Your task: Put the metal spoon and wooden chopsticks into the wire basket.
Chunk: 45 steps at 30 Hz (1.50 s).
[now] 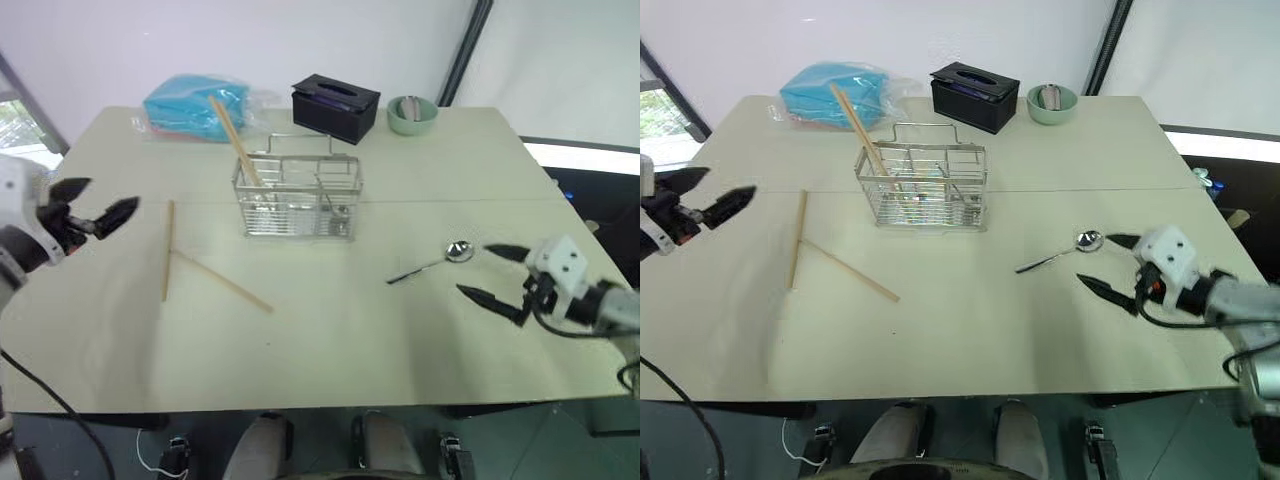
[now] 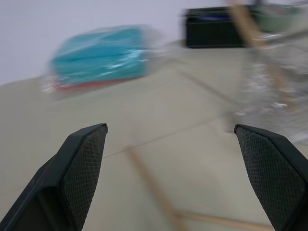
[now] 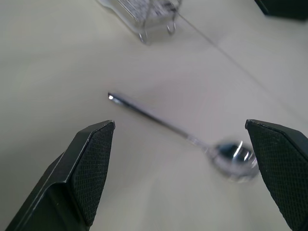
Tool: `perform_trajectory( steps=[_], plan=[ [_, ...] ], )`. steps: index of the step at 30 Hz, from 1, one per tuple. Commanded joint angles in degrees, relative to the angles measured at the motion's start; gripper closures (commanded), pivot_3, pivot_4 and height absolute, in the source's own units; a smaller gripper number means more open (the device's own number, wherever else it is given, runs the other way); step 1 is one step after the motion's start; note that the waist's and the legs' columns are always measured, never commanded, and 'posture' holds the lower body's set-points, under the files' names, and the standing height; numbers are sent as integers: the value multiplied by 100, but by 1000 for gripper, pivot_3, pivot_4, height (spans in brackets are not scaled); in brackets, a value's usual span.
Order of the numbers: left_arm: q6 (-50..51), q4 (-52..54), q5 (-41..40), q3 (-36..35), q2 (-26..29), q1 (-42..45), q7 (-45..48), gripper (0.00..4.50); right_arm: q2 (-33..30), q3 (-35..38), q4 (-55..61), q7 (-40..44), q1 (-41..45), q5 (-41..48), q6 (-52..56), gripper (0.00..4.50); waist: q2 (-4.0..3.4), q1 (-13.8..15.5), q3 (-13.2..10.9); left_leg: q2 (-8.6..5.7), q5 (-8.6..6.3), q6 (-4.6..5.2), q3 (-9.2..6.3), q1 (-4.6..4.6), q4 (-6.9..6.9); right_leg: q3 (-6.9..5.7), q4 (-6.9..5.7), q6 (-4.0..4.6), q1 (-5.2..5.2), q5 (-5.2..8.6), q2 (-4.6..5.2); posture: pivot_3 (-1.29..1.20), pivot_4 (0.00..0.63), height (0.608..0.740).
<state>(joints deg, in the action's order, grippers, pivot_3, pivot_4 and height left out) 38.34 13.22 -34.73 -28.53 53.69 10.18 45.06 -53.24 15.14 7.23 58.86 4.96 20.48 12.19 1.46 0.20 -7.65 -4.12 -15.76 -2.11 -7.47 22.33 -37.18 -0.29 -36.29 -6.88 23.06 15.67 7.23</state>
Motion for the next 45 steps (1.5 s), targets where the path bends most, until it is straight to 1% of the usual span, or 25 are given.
perform_trajectory(
  steps=[1,4,6,11,15,18,21,22,24,26,34,37,40,41,44,45],
  plan=[
    [189,630,-381,315,489,-243,944,48,-218,-633,-568,767,1007,-196,-382,0,-2,-15,-2,2,0,0,1,-4,2,0,0,0,-1,0,0,0,150,654],
    [132,1029,-473,629,847,-447,1585,48,-217,-1333,-1377,1539,2113,-482,-708,0,-15,-87,-22,5,0,1,0,3,5,-6,4,2,1,0,-2,0,150,654],
    [69,1140,-464,763,933,-448,1776,48,-162,-1664,-1892,1916,2635,-649,-881,0,-14,-89,-24,4,0,1,1,4,7,-7,8,2,2,-1,-1,0,150,654],
    [46,1352,-468,1211,866,-155,1827,48,190,-2796,-4015,3004,4223,-1636,-1826,0,-15,-100,-28,-2,0,2,0,5,7,-9,16,0,0,-2,-10,0,150,654],
    [143,1451,-538,1268,742,-2,1632,48,509,-3328,-5482,3339,5100,-2292,-2681,0,-20,-108,-32,-3,0,1,0,1,7,-9,11,-16,0,-11,-14,0,150,654],
    [286,1663,-676,1150,689,-54,1472,48,769,-3644,-6434,3333,5679,-2826,-3219,0,-24,-126,-35,-1,1,0,-2,1,10,-8,9,-21,3,-14,-20,0,150,654],
    [417,1874,-780,1035,655,-156,1288,48,986,-3829,-7135,3071,6057,-3248,-3577,0,-25,-137,-36,-1,2,-1,-2,0,10,-6,5,-21,5,-15,-23,0,150,654],
    [462,1931,-819,993,647,-185,1227,48,1041,-3862,-7301,2961,6134,-3361,-3679,0,-25,-136,-36,-1,2,-1,-3,0,10,-6,4,-21,5,-15,-24,0,150,654],
    [586,2075,-922,878,627,-232,1051,48,1187,-3985,-7605,2409,6260,-3700,-3834,0,-22,-137,-34,-1,3,-3,-5,-1,9,-5,3,-20,4,-16,-25,0,150,654],
    [686,2190,-1022,777,637,-271,940,48,1290,-4020,-7804,2182,6321,-3871,-3921,0,-23,-136,-34,-1,4,-5,-5,-2,7,-3,-1,-18,4,-17,-26,0,150,654],
    [963,2447,-1316,416,705,-317,636,48,1525,-4028,-8128,1792,6317,-4260,-3968,0,-23,-136,-34,-2,11,-15,-12,-4,4,-1,-12,-11,5,-21,-34,0,150,654],
    [1024,2477,-1399,374,709,-243,516,0,1558,-4004,-8178,1778,6288,-4323,-3955,828,-17,-140,-31,-2,12,-17,-12,-10,3,0,-13,-9,0,-23,-37,0,150,654],
    [1052,2478,-1465,390,716,-152,421,0,1575,-3934,-8204,1890,6276,-4296,-3931,2291,-19,-143,-32,-2,13,-19,-12,-20,2,0,-14,-6,-9,-24,-40,0,150,654],
    [1055,2469,-1483,399,723,-126,402,0,1580,-3914,-8208,1899,6274,-4286,-3922,2888,-19,-144,-32,-2,14,-20,-11,-24,1,1,-14,-5,-12,-25,-40,0,150,654],
    [1023,2402,-1488,464,734,-27,363,0,1584,-3878,-8217,1949,6267,-4261,-3901,4481,-19,-146,-32,-2,14,-21,-12,-29,2,2,-18,-5,-15,-25,-42,0,150,654],
    [1009,2361,-1479,506,730,39,350,0,1575,-3858,-8220,1994,6255,-4244,-3893,4481,-19,-145,-32,-2,15,-21,-12,-29,3,2,-19,-6,-14,-25,-43,0,150,654]
  ],
)
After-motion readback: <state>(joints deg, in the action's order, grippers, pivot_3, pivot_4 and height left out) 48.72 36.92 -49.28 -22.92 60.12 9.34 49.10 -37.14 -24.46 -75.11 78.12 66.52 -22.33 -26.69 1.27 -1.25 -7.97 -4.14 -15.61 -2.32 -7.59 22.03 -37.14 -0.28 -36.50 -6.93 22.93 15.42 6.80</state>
